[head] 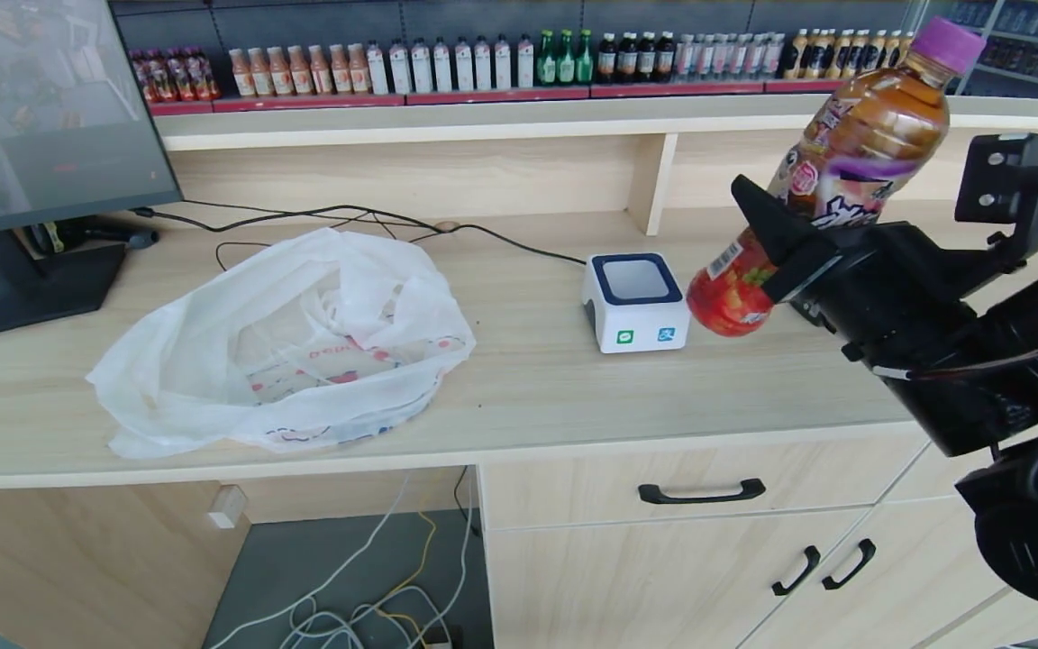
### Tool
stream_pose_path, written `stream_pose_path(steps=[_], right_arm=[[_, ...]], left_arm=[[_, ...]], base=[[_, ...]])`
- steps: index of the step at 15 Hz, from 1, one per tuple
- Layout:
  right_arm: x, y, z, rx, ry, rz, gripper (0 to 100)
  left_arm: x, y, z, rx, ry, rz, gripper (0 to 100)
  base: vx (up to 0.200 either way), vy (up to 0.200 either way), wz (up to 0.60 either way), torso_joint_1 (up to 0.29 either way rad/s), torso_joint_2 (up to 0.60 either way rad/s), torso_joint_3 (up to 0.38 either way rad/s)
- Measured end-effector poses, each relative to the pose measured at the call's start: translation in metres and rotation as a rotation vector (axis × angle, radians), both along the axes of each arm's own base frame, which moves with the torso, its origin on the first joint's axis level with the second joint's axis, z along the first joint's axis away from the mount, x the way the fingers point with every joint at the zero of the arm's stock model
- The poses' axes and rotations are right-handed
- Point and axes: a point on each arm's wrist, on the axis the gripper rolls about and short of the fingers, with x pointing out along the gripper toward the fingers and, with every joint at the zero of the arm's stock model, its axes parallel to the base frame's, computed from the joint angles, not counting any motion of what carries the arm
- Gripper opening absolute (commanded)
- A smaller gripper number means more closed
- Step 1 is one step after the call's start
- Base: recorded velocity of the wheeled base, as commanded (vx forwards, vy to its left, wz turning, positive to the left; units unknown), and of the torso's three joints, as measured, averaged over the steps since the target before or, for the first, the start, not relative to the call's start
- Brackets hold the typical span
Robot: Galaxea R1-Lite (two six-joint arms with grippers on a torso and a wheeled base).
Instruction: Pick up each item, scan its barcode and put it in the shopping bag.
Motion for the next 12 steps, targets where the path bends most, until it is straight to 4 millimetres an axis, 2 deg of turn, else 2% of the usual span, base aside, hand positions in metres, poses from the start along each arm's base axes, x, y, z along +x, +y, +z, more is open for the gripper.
stream_pose_path(steps=[3,7,12], right_arm=[[-0.02,-0.012,-0.008,-0.016,0.038,-0.013,0],[-0.035,-0.024,-0.014,-0.026,0.063,-0.028,0],[-0.034,-0.029,-0.022,-0.038,0.095,-0.047,0]], left_arm=[[0.0,0.0,0.0,-0.001,0.0,-0.001,100],[0.0,0.0,0.0,-0.001,0.0,0.0,100],[0.0,0.0,0.0,-0.003,0.0,0.0,100]], base=[[0.0,0.0,0.0,0.0,0.0,0.0],[0.0,0.0,0.0,0.0,0.0,0.0],[0.0,0.0,0.0,0.0,0.0,0.0]])
